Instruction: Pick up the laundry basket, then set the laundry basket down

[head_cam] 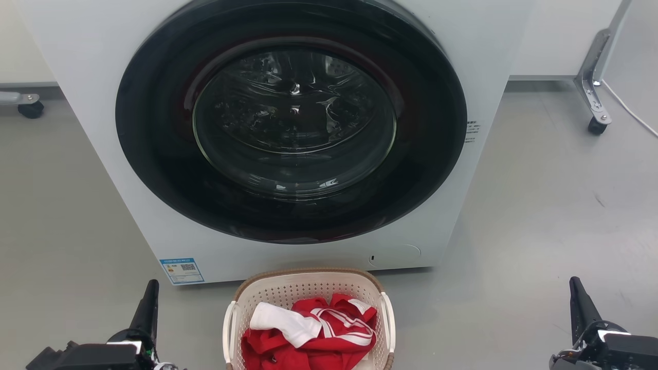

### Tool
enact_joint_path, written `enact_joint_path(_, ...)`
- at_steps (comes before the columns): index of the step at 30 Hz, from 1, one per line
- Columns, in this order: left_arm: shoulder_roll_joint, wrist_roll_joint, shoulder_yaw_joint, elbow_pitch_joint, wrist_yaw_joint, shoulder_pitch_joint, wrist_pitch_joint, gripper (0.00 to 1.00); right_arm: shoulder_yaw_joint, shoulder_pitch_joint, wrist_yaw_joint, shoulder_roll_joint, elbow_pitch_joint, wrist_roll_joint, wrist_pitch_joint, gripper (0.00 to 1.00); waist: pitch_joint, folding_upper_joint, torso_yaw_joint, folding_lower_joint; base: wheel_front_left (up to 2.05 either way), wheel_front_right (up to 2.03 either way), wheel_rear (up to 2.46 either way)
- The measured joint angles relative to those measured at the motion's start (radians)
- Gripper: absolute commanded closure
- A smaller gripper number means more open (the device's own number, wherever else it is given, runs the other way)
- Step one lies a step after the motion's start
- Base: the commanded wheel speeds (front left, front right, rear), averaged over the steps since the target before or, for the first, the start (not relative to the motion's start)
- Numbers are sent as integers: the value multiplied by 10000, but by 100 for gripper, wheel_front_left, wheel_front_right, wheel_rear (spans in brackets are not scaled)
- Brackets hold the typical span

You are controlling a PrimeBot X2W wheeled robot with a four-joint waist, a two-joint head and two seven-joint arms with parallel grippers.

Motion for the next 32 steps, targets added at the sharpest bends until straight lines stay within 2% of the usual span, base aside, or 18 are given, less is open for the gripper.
enact_joint_path(32,0,0,0,-2,0,0,0,100,0,0,0,0,-2,2,0,100,1,0,0,1,0,0,0)
